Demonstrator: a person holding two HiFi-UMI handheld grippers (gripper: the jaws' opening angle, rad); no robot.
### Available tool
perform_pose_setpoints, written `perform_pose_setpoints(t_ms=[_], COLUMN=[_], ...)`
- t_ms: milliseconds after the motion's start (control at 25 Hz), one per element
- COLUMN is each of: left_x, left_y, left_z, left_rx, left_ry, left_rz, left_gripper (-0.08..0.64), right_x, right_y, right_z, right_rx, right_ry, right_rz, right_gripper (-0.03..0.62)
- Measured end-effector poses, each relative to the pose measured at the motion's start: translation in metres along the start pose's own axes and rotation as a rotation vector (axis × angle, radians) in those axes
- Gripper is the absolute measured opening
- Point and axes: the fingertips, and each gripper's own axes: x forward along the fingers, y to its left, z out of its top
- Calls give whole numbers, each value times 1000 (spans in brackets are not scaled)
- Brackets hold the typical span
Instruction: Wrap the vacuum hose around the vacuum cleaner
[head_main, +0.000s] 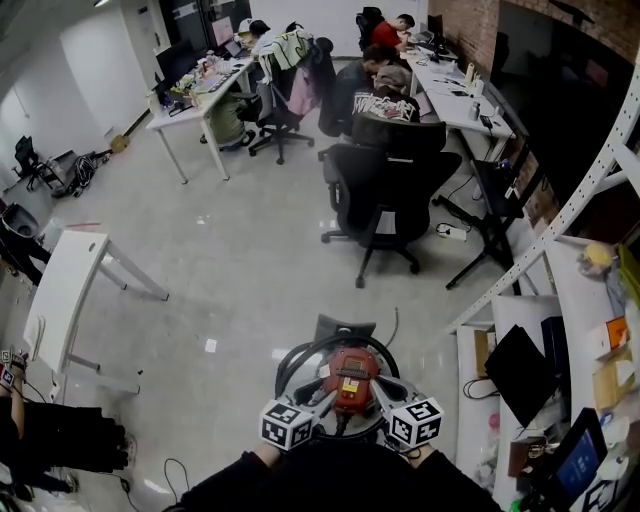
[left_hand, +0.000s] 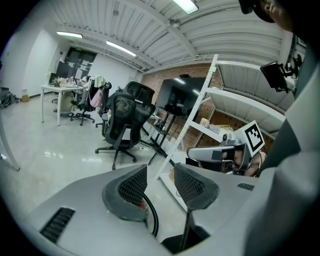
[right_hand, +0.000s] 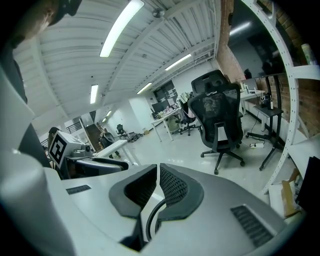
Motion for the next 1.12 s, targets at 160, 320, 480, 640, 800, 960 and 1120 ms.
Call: perform_pose_setpoints(t_ms=[160, 320, 480, 640, 800, 960, 1120], left_x=[3, 5, 2, 0, -1, -2, -1], left_y=[-2, -4, -3, -2, -3, -3, -5], left_z=[-1, -2, -4, -7, -12, -14, -16], left_rx=[5, 6, -1, -5, -8, -10, -10], left_ry=[5, 6, 8, 13, 17, 22, 28], left_rz=[0, 0, 8, 15, 17, 19, 18], left_gripper=[184, 184, 184, 184, 184, 184, 184], right_x=[-2, -3, -3, -3, -4, -6, -8], right_y=[-3, -3, 0, 4, 5, 6, 5], right_z=[-1, -1, -3, -4, -6, -8, -10], right_rx=[2, 1, 0, -6, -5, -4, -4], right_ry=[-5, -7, -1, 1, 3, 4, 5], right_rz=[-2, 2, 8, 18, 19, 18, 16], right_gripper=[31, 31, 31, 31, 31, 31, 31])
